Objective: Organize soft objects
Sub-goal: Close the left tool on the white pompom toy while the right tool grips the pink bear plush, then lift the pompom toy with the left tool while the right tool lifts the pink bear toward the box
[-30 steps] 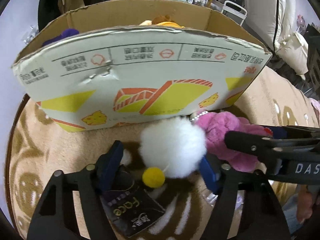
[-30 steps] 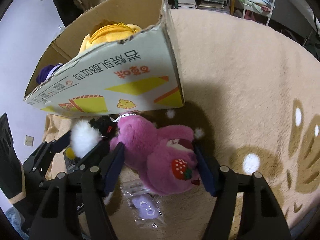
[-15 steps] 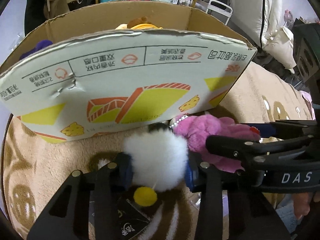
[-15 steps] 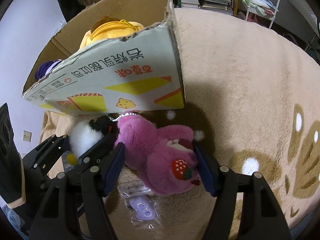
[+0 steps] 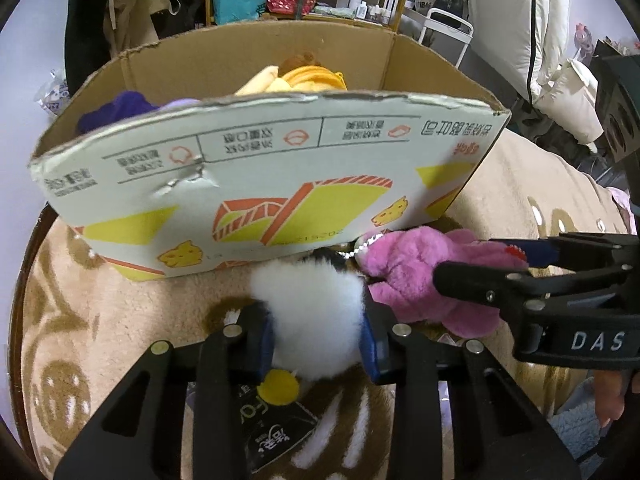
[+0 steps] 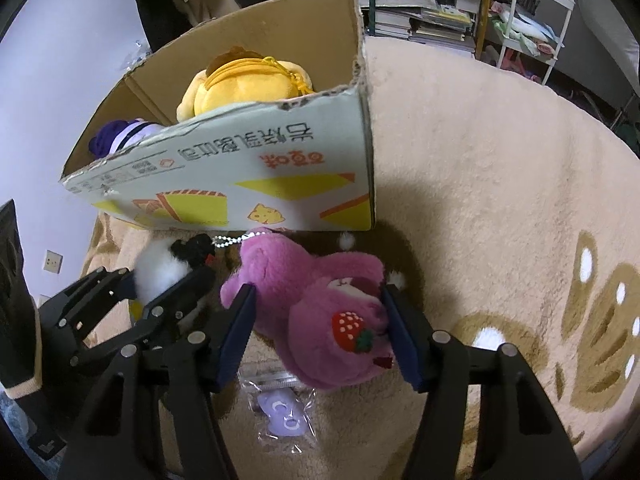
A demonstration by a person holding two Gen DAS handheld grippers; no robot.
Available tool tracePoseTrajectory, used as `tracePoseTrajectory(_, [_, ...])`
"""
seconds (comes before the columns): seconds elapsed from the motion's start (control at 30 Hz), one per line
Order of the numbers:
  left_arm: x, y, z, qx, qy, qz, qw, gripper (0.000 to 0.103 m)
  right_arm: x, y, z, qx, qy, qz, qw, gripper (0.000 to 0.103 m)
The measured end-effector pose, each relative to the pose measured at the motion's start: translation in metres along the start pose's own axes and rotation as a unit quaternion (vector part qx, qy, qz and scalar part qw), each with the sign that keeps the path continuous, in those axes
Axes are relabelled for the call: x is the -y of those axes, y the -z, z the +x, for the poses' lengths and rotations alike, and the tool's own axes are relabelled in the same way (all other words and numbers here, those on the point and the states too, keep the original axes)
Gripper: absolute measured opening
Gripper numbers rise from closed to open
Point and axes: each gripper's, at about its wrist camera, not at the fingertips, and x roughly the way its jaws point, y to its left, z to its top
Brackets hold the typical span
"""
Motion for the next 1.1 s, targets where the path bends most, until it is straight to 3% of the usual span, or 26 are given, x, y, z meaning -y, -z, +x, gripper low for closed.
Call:
tracePoseTrajectory(0.07, [0.000, 0.002, -0.004, 0.001, -0.006, 0.000, 1.0000, 0.033, -0.002, 0.002, -0.001, -0.001, 0.001, -0.006, 1.000, 0.058])
tracePoseTrajectory(0.1, [0.000, 0.003, -0.005, 0.000, -0.010, 0.001, 1.0000, 0.033, -0.004, 0.003, -0.003, 0.000, 0.000, -0.009, 1.000, 0.045])
tracePoseTrajectory(0.13, [0.000, 0.003, -0.006, 0.000, -0.012, 0.001, 0.9999, 0.033, -0.005, 0.003, -0.006, 0.003, 0.001, -0.010, 1.000, 0.041])
tracePoseTrajectory(0.67, [-0.011, -0.001, -0.029, 0.036, -0.054, -0.020, 0.9977, 0.033, -0.014, 0.009, -0.029, 0.024, -0.022, -0.044, 0.998, 0.041])
tracePoseTrajectory(0.8, [-0.017, -0.002, -0.036, 0.047, -0.071, -0.030, 0.9959, 0.033, -0.019, 0.010, -0.032, 0.022, -0.039, -0.052, 0.998, 0.041])
tracePoseTrajectory(0.9, [-0.019, -0.004, -0.040, 0.055, -0.102, -0.033, 0.9927, 0.033, -0.023, 0.013, -0.032, 0.018, -0.026, -0.063, 0.997, 0.041])
tracePoseTrajectory(1.1, [-0.026, -0.002, -0.048, 0.059, -0.091, -0.050, 0.9929, 0.033, -0.018, 0.013, -0.040, 0.039, -0.019, -0.058, 0.997, 0.041])
